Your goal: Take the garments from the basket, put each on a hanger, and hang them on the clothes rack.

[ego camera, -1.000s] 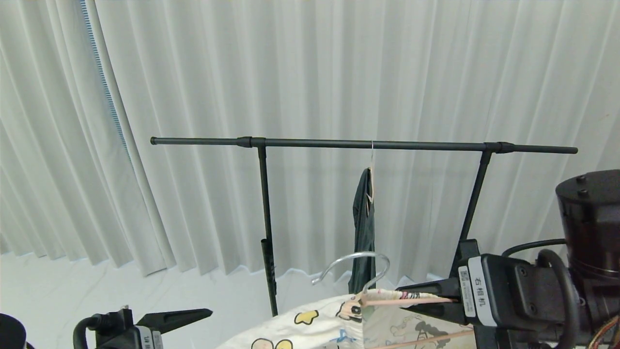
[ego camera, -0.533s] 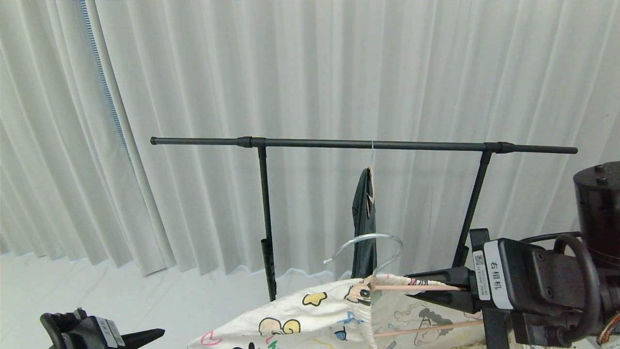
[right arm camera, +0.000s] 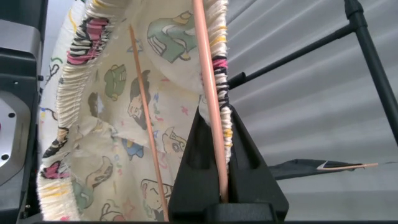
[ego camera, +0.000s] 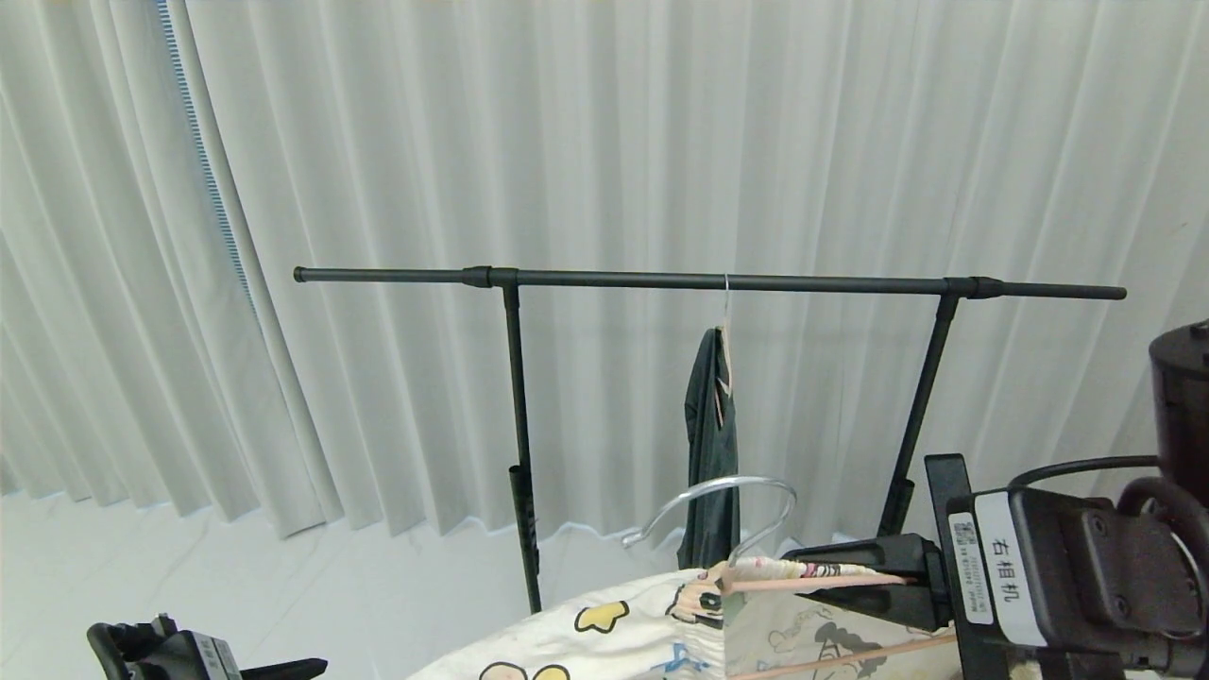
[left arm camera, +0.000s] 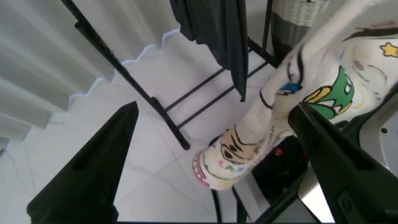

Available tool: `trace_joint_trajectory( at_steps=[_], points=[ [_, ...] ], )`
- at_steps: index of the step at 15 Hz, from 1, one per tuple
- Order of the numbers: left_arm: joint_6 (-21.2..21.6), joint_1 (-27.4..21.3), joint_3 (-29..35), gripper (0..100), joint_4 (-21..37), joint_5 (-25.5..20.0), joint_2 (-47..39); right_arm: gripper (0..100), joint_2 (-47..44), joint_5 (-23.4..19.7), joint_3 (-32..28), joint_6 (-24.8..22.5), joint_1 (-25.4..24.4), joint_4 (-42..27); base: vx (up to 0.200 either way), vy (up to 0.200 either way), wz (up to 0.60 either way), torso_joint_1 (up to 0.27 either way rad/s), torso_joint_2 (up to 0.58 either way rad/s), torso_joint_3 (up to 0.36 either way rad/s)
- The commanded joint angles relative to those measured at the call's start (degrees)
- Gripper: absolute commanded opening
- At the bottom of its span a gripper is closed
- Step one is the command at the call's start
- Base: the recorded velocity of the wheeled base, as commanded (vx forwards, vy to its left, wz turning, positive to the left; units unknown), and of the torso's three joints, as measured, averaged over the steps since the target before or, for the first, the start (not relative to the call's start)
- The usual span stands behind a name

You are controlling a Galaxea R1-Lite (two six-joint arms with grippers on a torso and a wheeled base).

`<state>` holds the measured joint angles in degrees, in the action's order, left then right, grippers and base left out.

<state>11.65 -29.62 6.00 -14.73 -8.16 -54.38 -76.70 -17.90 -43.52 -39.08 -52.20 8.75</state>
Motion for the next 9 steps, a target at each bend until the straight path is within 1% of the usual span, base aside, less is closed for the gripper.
trace_joint_trajectory(
  at_steps=[1, 3, 5, 6, 7, 9],
  points=[
    [-0.1, 0.0, 0.1, 0, 0.0, 0.0, -0.3, 0, 0.4, 0.0, 0.0, 0.0, 0.0, -0.1, 0.000, 0.000, 0.00, 0.000, 0.00, 0.000],
    [-0.3, 1.0, 0.1, 0, 0.0, 0.1, -0.3, 0, 1.2, 0.1, 0.4, 0.3, 0.3, -0.2, 0.000, 0.000, 0.00, 0.000, 0.00, 0.000],
    [-0.6, 6.1, -0.5, 0, 0.0, 0.1, -0.2, 0, 2.3, 0.1, 1.5, 0.7, 2.5, -0.2, 0.000, 0.000, 0.00, 0.000, 0.00, 0.000],
    [-0.6, 7.7, -0.8, 0, 0.0, 0.1, -0.3, 0, 2.6, 0.1, 1.8, 0.8, 3.1, -0.3, 0.000, 0.000, 0.00, 0.000, 0.00, 0.000],
    [-0.6, 11.2, -1.3, 0, 0.0, 0.1, -0.6, 0, 3.4, 0.1, 2.3, 1.2, 3.7, -0.2, 0.000, 0.000, 0.00, 0.000, 0.00, 0.000],
    [-0.6, 15.1, -1.3, 0, 0.0, 0.1, -1.4, 0, 4.4, 0.1, 2.9, 2.6, 3.8, -0.2, 0.000, 0.000, 0.00, 0.000, 0.00, 0.000]
  ],
)
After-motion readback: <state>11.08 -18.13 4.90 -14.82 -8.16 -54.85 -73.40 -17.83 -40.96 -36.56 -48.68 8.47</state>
